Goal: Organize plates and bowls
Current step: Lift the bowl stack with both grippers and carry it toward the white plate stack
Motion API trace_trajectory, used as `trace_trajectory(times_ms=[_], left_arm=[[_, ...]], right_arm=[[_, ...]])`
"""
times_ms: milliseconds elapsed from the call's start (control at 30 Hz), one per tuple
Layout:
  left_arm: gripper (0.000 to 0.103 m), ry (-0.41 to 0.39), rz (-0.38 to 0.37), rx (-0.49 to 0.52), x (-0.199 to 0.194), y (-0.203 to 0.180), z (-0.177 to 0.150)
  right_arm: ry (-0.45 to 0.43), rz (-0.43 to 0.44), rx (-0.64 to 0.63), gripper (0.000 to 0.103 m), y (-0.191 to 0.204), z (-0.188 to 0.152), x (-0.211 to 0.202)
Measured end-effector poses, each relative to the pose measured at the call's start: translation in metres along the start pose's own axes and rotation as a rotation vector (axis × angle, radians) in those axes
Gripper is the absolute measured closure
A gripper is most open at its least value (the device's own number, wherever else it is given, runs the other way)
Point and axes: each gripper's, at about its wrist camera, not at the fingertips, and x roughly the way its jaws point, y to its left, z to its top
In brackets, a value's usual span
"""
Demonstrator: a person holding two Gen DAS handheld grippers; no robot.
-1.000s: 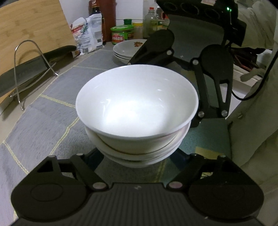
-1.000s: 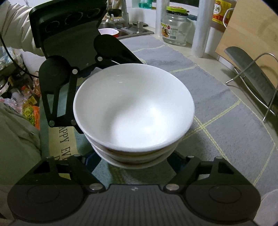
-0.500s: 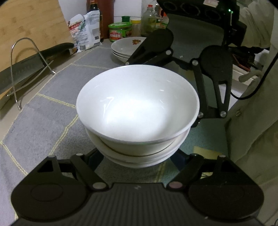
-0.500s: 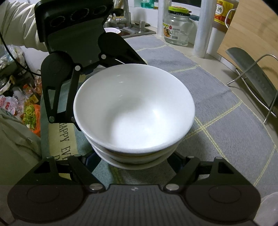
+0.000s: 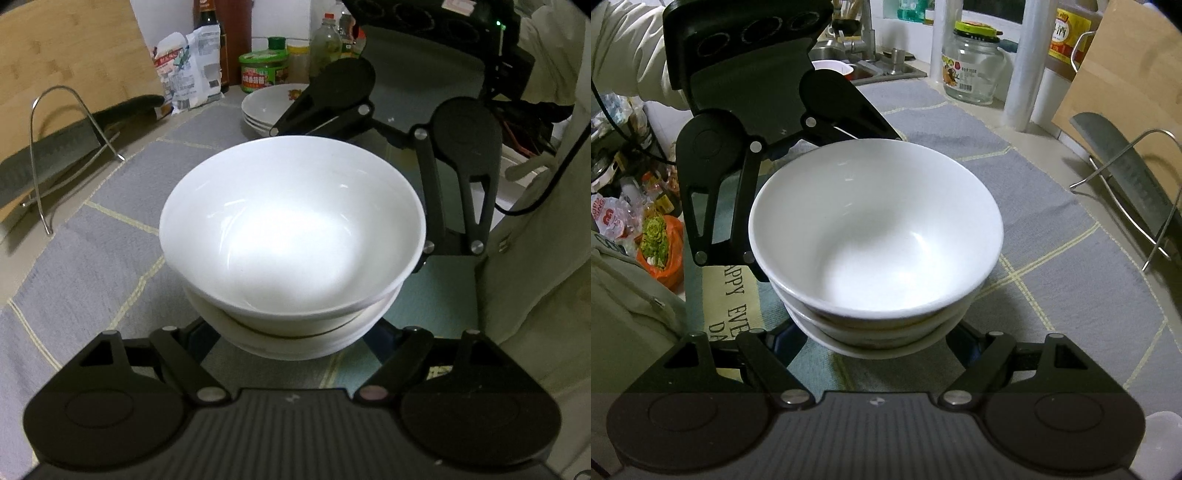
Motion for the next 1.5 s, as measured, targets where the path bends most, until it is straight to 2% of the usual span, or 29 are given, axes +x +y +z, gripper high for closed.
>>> trace_trajectory(times_ms=[467,767,1500], left_arm=[[0.021,0.007,0.035,0.027,0.000,-0.024,0.031],[0.021,-0.003,0.024,0.043,0.012,-0.036,0.061],[0.021,-0.036,-0.008,0.147,0.079,-0.048,0.149]], right_arm=[[-0.019,-0.003,-0.011,0.018,-0.006,-0.013,-0.037],[-0.027,-0.027,-0.006,0.018,-0.016,-0.032,-0.066],[-0.030,-0.128,0.042,0.018,-0.065,-0.104,-0.134]])
